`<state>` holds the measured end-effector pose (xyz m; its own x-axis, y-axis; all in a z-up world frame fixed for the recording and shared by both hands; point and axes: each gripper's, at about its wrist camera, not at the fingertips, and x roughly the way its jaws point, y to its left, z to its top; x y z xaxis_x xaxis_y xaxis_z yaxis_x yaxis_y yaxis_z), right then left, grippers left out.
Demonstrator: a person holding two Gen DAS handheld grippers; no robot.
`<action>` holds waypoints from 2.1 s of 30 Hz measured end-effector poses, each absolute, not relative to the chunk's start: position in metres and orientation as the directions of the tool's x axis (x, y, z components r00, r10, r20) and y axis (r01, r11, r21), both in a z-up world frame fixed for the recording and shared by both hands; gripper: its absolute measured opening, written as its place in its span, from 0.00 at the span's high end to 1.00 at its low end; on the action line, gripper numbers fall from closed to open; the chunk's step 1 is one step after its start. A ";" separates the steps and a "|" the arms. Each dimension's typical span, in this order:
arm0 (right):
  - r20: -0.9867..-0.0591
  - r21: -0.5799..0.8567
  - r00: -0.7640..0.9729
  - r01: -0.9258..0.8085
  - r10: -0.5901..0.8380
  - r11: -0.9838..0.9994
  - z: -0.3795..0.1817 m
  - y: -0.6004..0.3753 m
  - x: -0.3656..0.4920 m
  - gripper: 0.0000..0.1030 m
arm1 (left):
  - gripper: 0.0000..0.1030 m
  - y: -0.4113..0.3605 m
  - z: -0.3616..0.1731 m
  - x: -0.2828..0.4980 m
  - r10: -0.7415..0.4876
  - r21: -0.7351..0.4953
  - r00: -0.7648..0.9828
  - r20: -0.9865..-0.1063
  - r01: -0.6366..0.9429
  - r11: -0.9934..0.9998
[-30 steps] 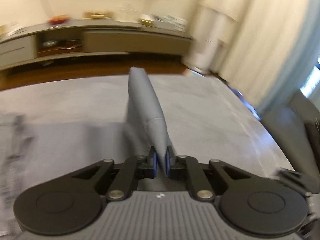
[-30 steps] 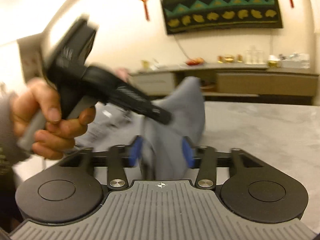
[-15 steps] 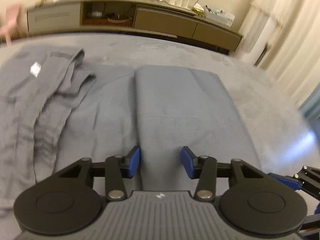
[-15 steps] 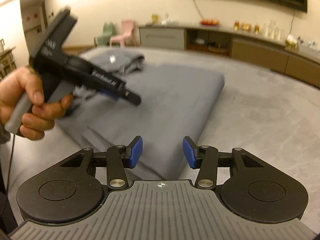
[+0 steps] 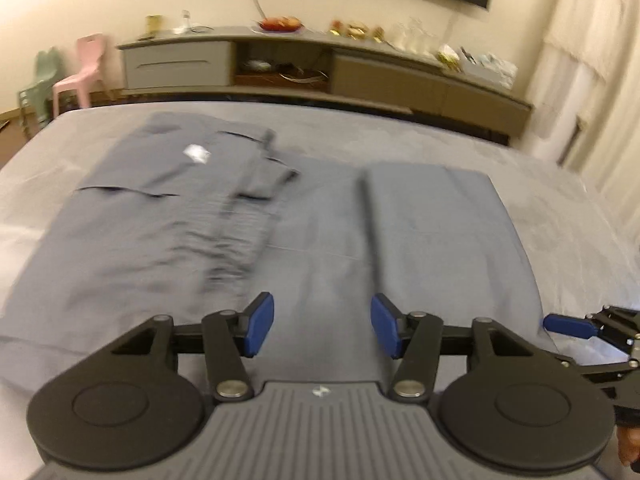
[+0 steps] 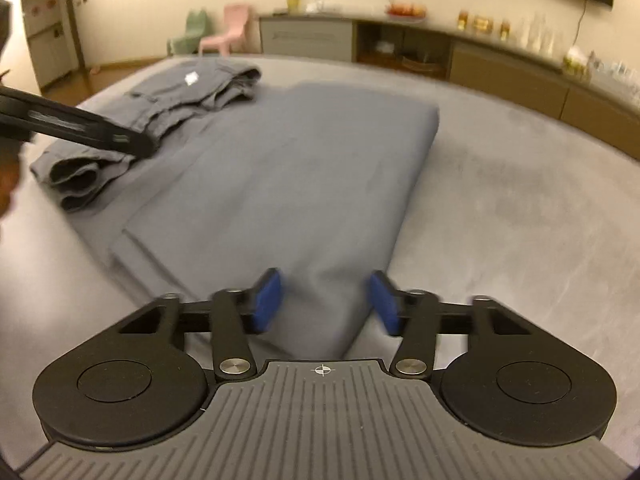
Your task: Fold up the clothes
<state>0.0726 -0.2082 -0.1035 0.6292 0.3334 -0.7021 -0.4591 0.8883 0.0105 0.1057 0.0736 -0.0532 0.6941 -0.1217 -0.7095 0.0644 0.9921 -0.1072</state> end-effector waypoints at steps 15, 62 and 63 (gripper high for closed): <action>-0.694 -0.010 0.650 -0.438 0.309 0.899 -0.087 -0.176 0.080 0.49 | 0.32 0.146 -0.079 0.092 0.013 -0.019 0.652 -0.758 -0.041 0.999; -0.766 -0.024 0.598 -0.393 0.235 0.919 -0.095 -0.176 0.164 0.51 | 0.36 0.013 -0.101 0.125 -0.424 -0.232 0.633 -0.648 0.367 0.901; -0.756 -0.037 0.614 -0.388 0.228 0.921 -0.091 -0.173 0.170 0.52 | 0.35 0.011 -0.102 0.126 -0.422 -0.211 0.628 -0.654 0.384 0.899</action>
<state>0.1696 -0.1726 -0.0914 0.6136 0.2284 -0.7559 -0.3882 0.9208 -0.0369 0.1259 0.0109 -0.1016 0.6279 -0.4224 -0.6537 0.3844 0.8986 -0.2114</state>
